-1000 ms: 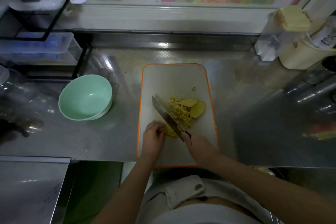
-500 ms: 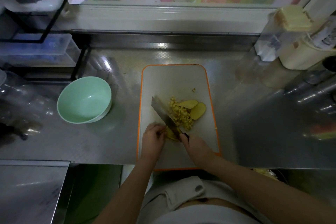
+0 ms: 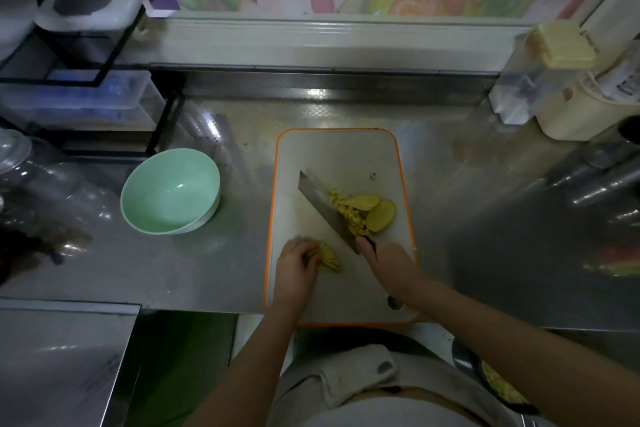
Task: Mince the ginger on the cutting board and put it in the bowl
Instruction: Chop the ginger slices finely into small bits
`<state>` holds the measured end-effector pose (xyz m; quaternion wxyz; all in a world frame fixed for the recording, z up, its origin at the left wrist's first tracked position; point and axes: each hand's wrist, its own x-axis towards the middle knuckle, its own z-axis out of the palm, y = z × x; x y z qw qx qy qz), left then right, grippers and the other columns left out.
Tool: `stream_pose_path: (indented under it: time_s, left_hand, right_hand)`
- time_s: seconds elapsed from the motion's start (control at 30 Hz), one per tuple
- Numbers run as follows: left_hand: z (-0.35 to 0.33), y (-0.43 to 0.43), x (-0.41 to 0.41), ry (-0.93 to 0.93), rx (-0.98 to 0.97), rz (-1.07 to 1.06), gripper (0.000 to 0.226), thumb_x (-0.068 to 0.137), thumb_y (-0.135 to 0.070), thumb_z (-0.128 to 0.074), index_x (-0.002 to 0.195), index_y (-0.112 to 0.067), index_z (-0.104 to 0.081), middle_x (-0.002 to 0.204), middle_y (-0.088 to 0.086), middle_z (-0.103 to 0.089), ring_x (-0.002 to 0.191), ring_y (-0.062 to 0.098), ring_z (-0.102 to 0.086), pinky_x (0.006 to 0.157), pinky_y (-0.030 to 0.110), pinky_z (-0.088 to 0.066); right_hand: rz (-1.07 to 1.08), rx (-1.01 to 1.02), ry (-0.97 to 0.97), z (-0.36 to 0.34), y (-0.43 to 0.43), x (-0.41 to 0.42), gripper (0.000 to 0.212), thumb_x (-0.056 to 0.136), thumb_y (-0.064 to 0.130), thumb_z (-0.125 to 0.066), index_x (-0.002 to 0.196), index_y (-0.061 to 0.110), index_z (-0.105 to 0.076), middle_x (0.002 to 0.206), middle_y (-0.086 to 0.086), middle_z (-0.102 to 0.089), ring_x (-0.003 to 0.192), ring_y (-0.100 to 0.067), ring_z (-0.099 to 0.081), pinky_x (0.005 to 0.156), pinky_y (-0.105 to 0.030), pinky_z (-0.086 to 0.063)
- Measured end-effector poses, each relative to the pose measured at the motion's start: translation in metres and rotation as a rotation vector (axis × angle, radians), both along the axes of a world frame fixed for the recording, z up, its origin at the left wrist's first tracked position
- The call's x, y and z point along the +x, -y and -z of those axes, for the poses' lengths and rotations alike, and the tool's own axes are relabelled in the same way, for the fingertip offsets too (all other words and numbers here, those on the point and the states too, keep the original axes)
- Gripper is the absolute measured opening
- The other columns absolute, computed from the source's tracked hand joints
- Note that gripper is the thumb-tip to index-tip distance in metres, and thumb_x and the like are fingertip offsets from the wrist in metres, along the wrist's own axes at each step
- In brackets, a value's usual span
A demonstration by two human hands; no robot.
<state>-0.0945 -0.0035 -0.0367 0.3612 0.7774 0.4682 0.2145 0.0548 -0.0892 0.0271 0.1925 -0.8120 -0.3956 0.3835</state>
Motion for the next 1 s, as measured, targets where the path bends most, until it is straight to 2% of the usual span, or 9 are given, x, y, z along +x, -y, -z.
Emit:
stream_pose_path:
  time_s: [0.1, 0.3, 0.43, 0.63, 0.73, 0.83, 0.9, 0.97, 1.0]
  left_hand:
    - [0.001, -0.001, -0.001, 0.018, -0.004, 0.01, 0.013, 0.083, -0.004, -0.064, 0.094, -0.006, -0.07, 0.097, 0.007, -0.065, 0.091, 0.014, -0.052, 0.078, 0.003, -0.03]
    - [0.004, -0.001, -0.001, 0.019, -0.009, -0.013, 0.011, 0.082, -0.003, -0.064, 0.09, -0.006, -0.071, 0.096, 0.006, -0.065, 0.089, 0.009, -0.05, 0.077, -0.004, -0.03]
    - [0.005, -0.001, 0.0, 0.015, -0.001, -0.03, 0.011, 0.081, -0.002, -0.066, 0.09, -0.005, -0.072, 0.095, 0.008, -0.065, 0.087, 0.009, -0.05, 0.076, -0.005, -0.029]
    - [0.003, -0.001, 0.0, 0.003, -0.004, -0.028, 0.015, 0.081, -0.003, -0.066, 0.094, -0.003, -0.073, 0.097, 0.01, -0.065, 0.088, 0.008, -0.049, 0.075, -0.007, -0.027]
    - [0.002, -0.001, 0.0, 0.003, 0.003, -0.029, 0.015, 0.08, -0.003, -0.066, 0.093, -0.002, -0.073, 0.097, 0.012, -0.065, 0.088, 0.009, -0.048, 0.075, -0.007, -0.026]
    - [0.0, -0.002, 0.0, -0.003, 0.004, -0.034, 0.014, 0.079, -0.001, -0.067, 0.092, -0.001, -0.073, 0.098, 0.014, -0.065, 0.088, 0.009, -0.048, 0.075, -0.008, -0.025]
    - [0.001, -0.002, 0.0, -0.007, 0.0, -0.032, 0.014, 0.079, 0.0, -0.067, 0.091, -0.001, -0.073, 0.097, 0.014, -0.065, 0.088, 0.012, -0.051, 0.075, -0.007, -0.026]
    - [0.001, -0.003, 0.0, -0.011, -0.006, -0.035, 0.014, 0.079, 0.001, -0.067, 0.091, 0.0, -0.073, 0.097, 0.015, -0.066, 0.09, 0.02, -0.057, 0.076, -0.005, -0.027]
    - [0.002, -0.003, 0.001, -0.016, -0.009, -0.034, 0.014, 0.079, 0.001, -0.067, 0.091, -0.001, -0.073, 0.098, 0.015, -0.066, 0.092, 0.023, -0.059, 0.077, -0.003, -0.028]
  right_hand:
    - [0.016, 0.041, -0.014, -0.005, -0.001, -0.004, 0.034, 0.101, 0.038, -0.029, 0.067, 0.035, -0.028, 0.062, 0.006, -0.04, 0.056, -0.012, -0.041, 0.054, -0.022, -0.035]
    - [-0.037, 0.064, 0.032, -0.004, 0.009, -0.014, 0.046, 0.101, 0.034, -0.035, 0.057, 0.018, -0.036, 0.052, 0.003, -0.039, 0.045, -0.008, -0.037, 0.043, -0.021, -0.03]
    - [-0.064, -0.003, 0.014, 0.004, 0.014, -0.017, 0.045, 0.1, 0.04, -0.031, 0.072, 0.01, -0.051, 0.062, -0.003, -0.049, 0.058, -0.019, -0.047, 0.049, -0.026, -0.028]
    - [-0.127, -0.044, 0.013, 0.005, 0.015, -0.021, 0.037, 0.102, 0.032, -0.028, 0.087, 0.011, -0.054, 0.078, -0.014, -0.055, 0.075, -0.029, -0.056, 0.06, -0.03, -0.032]
    - [-0.067, -0.067, -0.038, 0.003, 0.014, -0.023, 0.038, 0.101, 0.04, -0.025, 0.091, 0.013, -0.05, 0.07, -0.002, -0.049, 0.075, -0.024, -0.051, 0.067, -0.027, -0.034]
    - [-0.098, -0.057, 0.033, 0.013, 0.014, -0.026, 0.045, 0.101, 0.038, -0.028, 0.094, 0.005, -0.058, 0.079, -0.012, -0.059, 0.079, -0.029, -0.059, 0.062, -0.027, -0.034]
    - [-0.071, 0.024, 0.158, 0.015, 0.014, -0.028, 0.035, 0.099, 0.035, -0.039, 0.093, 0.005, -0.057, 0.082, -0.015, -0.065, 0.078, -0.029, -0.064, 0.058, -0.027, -0.035]
    - [-0.132, 0.112, 0.285, 0.017, 0.014, -0.03, 0.025, 0.094, 0.04, -0.047, 0.095, 0.015, -0.05, 0.067, -0.004, -0.057, 0.072, -0.026, -0.065, 0.054, -0.025, -0.038]
    - [-0.147, 0.084, 0.257, 0.013, 0.011, -0.032, 0.035, 0.093, 0.051, -0.032, 0.095, 0.019, -0.047, 0.064, 0.002, -0.049, 0.077, -0.027, -0.064, 0.056, -0.023, -0.038]
